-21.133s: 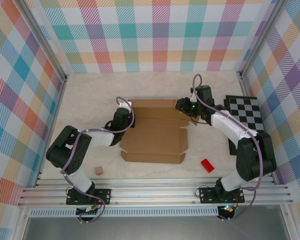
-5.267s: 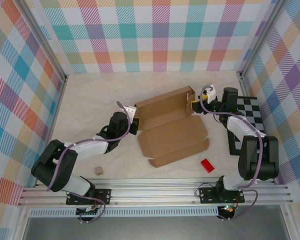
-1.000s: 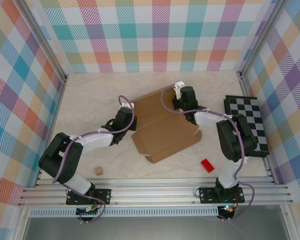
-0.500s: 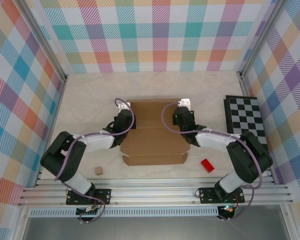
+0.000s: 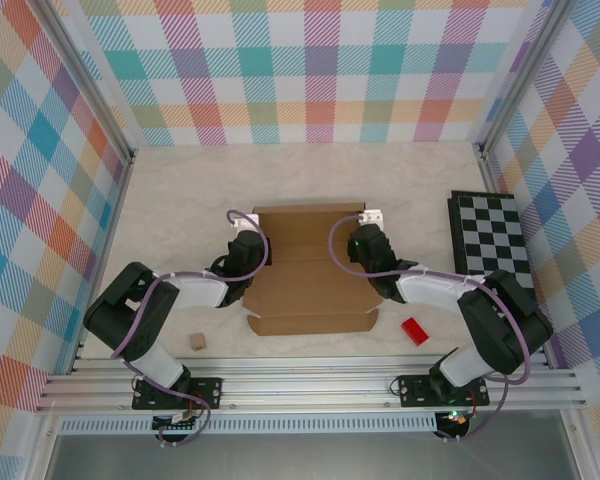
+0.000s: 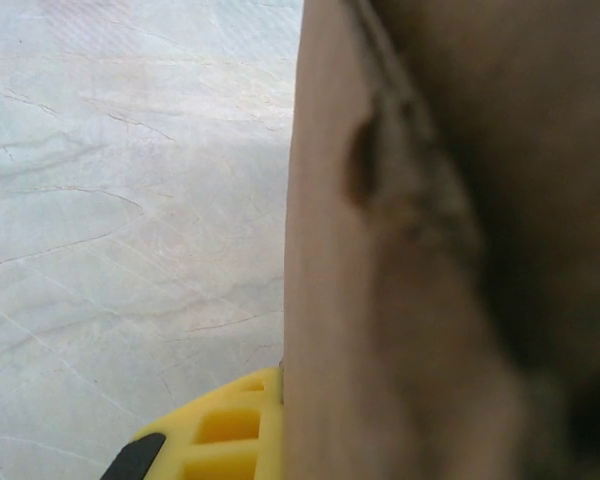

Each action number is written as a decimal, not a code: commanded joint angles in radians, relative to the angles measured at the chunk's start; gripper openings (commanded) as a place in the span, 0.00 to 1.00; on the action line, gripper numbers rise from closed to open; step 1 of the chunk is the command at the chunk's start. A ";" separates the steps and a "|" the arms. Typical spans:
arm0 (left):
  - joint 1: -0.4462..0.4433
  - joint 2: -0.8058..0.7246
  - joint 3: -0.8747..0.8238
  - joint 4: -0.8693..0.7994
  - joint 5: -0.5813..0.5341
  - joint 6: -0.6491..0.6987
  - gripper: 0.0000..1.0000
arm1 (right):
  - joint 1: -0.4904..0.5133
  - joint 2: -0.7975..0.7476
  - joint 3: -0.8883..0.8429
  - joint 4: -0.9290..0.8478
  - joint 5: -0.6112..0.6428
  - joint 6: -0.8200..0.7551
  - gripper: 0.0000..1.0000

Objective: Fold the paper box

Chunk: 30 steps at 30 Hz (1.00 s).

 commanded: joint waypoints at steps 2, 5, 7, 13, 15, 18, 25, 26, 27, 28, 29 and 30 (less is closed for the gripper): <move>-0.007 0.034 -0.032 0.030 -0.015 -0.024 0.00 | -0.033 -0.021 -0.045 -0.037 -0.162 0.008 0.40; -0.007 0.043 -0.044 0.063 -0.002 -0.012 0.00 | -0.092 -0.012 -0.055 0.010 -0.261 0.008 0.44; -0.007 0.046 -0.043 0.062 0.002 0.003 0.00 | -0.132 -0.005 -0.045 0.028 -0.323 -0.018 0.45; -0.007 0.033 -0.016 -0.001 -0.008 0.040 0.00 | -0.300 -0.141 -0.047 0.056 -0.518 -0.138 0.59; -0.007 0.028 -0.015 -0.008 -0.013 0.048 0.00 | -0.360 -0.193 -0.021 0.020 -0.636 -0.232 0.63; -0.007 0.030 -0.012 -0.007 -0.014 0.065 0.00 | -0.435 -0.248 0.026 -0.081 -0.805 -0.409 0.64; -0.008 0.051 -0.021 0.018 0.004 0.102 0.00 | -0.636 -0.098 0.194 -0.250 -0.951 -0.661 0.65; -0.008 0.053 -0.023 0.016 0.002 0.108 0.00 | -0.653 -0.055 0.219 -0.264 -0.970 -0.709 0.65; -0.009 0.051 -0.024 0.014 0.000 0.114 0.00 | -0.674 -0.022 0.239 -0.273 -1.011 -0.753 0.65; -0.009 0.050 -0.024 0.011 0.001 0.119 0.00 | -0.705 0.012 0.259 -0.280 -1.079 -0.789 0.65; -0.009 0.048 -0.023 0.008 0.001 0.122 0.00 | -0.729 0.047 0.284 -0.302 -1.160 -0.831 0.65; -0.009 0.048 -0.022 0.003 0.002 0.123 0.00 | -0.740 0.078 0.311 -0.345 -1.215 -0.884 0.65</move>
